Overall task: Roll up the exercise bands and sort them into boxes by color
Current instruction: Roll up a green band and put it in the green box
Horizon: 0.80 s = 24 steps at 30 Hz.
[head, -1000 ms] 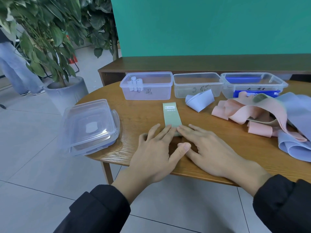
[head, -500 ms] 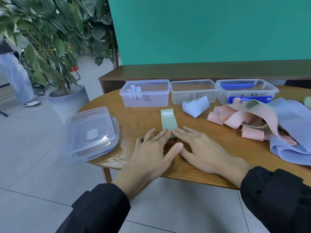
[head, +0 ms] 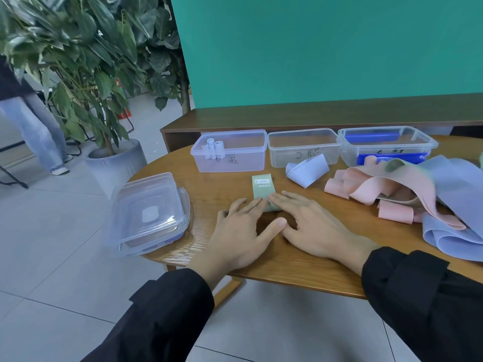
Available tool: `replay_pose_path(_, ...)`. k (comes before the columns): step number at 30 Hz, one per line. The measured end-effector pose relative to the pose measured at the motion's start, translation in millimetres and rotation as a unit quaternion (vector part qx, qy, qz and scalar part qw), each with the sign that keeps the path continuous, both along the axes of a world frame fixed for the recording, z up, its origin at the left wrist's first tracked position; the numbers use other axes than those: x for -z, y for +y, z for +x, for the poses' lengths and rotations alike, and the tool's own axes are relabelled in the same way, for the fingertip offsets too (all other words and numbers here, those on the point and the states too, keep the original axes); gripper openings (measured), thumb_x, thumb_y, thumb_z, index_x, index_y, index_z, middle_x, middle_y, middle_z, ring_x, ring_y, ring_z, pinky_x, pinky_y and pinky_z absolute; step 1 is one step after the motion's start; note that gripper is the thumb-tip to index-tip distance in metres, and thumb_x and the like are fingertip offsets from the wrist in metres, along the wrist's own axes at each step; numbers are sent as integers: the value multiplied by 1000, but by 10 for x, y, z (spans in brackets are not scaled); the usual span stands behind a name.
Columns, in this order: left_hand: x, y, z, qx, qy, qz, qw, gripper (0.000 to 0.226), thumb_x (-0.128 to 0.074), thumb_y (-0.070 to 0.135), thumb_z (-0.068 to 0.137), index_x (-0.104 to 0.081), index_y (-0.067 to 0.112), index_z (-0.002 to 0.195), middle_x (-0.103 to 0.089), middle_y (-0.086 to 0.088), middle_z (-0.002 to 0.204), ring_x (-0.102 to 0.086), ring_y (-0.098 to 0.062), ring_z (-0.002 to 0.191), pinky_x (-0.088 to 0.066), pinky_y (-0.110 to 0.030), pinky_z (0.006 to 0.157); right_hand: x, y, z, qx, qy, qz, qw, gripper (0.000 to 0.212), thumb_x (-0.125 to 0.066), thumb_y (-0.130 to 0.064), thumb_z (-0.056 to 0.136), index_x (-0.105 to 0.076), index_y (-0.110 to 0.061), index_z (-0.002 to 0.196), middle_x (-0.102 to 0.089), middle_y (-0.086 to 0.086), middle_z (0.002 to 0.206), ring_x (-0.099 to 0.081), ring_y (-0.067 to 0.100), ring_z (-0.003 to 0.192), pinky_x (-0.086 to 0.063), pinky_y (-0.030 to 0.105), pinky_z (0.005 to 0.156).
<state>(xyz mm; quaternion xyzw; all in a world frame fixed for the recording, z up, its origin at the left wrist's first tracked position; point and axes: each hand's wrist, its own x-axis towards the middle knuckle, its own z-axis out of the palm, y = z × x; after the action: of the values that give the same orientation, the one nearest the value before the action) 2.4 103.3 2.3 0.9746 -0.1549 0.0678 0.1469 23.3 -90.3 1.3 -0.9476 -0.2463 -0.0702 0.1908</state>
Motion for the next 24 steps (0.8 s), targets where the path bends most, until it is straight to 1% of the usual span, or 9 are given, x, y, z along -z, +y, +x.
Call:
replay_pose_path(3, 3, 8, 95, -1, 11, -23, 1000, 80, -17, 79, 92, -32, 34, 157, -31, 15, 163, -11, -10, 153, -16, -47, 118, 13, -9, 12, 5, -2, 13, 1000, 56, -43, -41, 102, -34, -31, 156, -35, -17, 160, -21, 5, 151, -31, 41, 120)
replay_pose_path(6, 12, 3, 165, 1, 2, -34, 999, 86, -13, 81, 89, -34, 31, 156, -32, 13, 163, -11, -9, 153, -17, -47, 118, 47, -3, 90, 6, 4, 4, 1000, 57, -42, -43, 102, -30, -33, 157, -30, -17, 162, -19, 8, 152, -26, 42, 122)
replay_pose_path(9, 25, 7, 199, 8, -42, -47, 998, 87, -14, 81, 89, -41, 29, 153, -39, 13, 159, -16, -7, 151, -19, -42, 115, 50, -3, 165, 8, 6, -2, 1000, 59, -44, -41, 102, -30, -31, 158, -29, -16, 162, -18, 10, 153, -21, 40, 123)
replay_pose_path(11, 28, 10, 211, 11, -48, -50, 998, 82, -13, 78, 91, -46, 32, 150, -44, 14, 156, -20, -5, 148, -20, -41, 113, 46, -3, 214, 9, 9, -4, 1000, 59, -44, -40, 101, -30, -31, 158, -29, -16, 163, -18, 10, 153, -21, 39, 124)
replay_pose_path(15, 20, 13, 264, 13, -26, -61, 998, 55, -16, 61, 104, -44, 43, 147, -42, 21, 155, -21, -7, 149, -21, -46, 112, 39, 16, 274, 10, 9, 9, 1000, 60, -44, -39, 100, -32, -29, 157, -33, -15, 161, -19, 9, 152, -23, 40, 123)
replay_pose_path(17, 25, 21, 315, 8, -22, -55, 998, 49, -20, 53, 108, -42, 40, 149, -41, 21, 155, -20, -9, 150, -22, -47, 112, 31, 19, 261, 11, -4, 20, 1000, 58, -45, -37, 100, -35, -28, 156, -37, -15, 160, -22, 7, 151, -25, 36, 122)
replay_pose_path(20, 73, 36, 423, -3, -36, -36, 999, 47, -24, 45, 109, -42, 34, 152, -42, 18, 156, -22, -9, 150, -25, -47, 112, 28, 20, 251, 12, -14, 23, 1000, 56, -48, -35, 100, -39, -28, 155, -39, -15, 158, -25, 6, 150, -26, 31, 121)
replay_pose_path(22, 96, 26, 475, -3, -49, -32, 998, 46, -28, 42, 108, -44, 31, 151, -45, 16, 154, -25, -8, 149, -27, -45, 110, 44, 19, 279, 14, -9, 14, 1000, 59, -49, -35, 98, -37, -29, 156, -35, -16, 160, -24, 7, 150, -25, 31, 122)
replay_pose_path(24, 107, 15, 484, 0, -79, -47, 996, 44, -35, 40, 107, -50, 28, 147, -52, 13, 149, -31, -9, 145, -30, -41, 107, 57, 18, 311, 14, -1, 8, 1000, 61, -48, -37, 98, -34, -30, 157, -31, -18, 161, -22, 7, 151, -25, 36, 122)
